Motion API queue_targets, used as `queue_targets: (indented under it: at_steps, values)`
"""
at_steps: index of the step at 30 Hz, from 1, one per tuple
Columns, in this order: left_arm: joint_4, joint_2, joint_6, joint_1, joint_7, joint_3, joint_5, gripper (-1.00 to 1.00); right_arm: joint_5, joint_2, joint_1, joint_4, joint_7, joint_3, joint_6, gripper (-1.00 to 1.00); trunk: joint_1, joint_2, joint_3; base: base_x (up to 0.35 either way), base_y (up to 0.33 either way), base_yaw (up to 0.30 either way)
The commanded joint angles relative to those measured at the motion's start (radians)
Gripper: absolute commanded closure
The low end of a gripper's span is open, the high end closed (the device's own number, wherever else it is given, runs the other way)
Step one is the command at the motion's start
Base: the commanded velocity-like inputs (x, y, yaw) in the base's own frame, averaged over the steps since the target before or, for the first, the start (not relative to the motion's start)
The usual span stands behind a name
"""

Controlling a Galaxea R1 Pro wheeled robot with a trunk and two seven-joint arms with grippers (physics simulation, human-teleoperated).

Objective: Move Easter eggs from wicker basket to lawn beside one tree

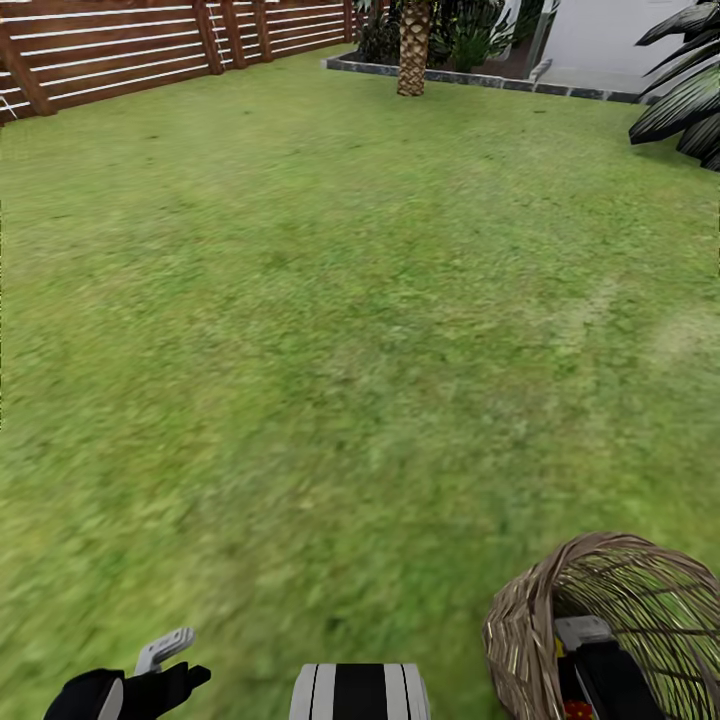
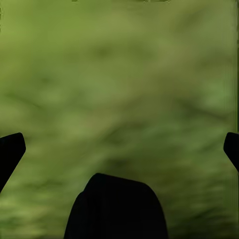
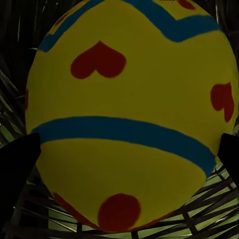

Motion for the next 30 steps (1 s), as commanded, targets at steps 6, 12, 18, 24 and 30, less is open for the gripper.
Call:
queue_targets:
  at_steps: [6,12,18,24,30]
  values:
    - [0.004,-0.001,0.007,-0.001,0.002,0.003,0.003,-1.0,-0.007,0.001,0.0,-0.002,0.011,0.002,-0.006,1.0,-0.003,0.001,0.023,0.0,0.0,0.0]
    - [0.003,-0.002,0.007,-0.001,0.001,0.004,0.005,-1.0,-0.007,0.003,-0.001,0.011,0.011,0.002,-0.006,1.0,-0.005,0.003,0.046,-0.047,-0.038,0.0]
    - [0.004,-0.002,0.007,-0.001,0.001,0.004,0.003,-1.0,-0.009,0.003,-0.001,0.02,0.01,0.002,-0.007,1.0,-0.008,0.004,0.069,-0.09,-0.041,0.0]
    - [0.005,-0.002,0.007,0.0,-0.001,0.004,0.003,-1.0,-0.008,0.003,0.0,0.021,0.011,0.0,-0.007,1.0,-0.011,0.005,0.092,0.0,0.0,0.0]
    - [0.007,-0.002,0.007,-0.001,-0.002,0.004,0.003,-1.0,-0.009,0.003,0.0,0.023,0.013,0.0,-0.007,1.0,-0.014,0.007,0.115,0.0,0.0,-0.151]
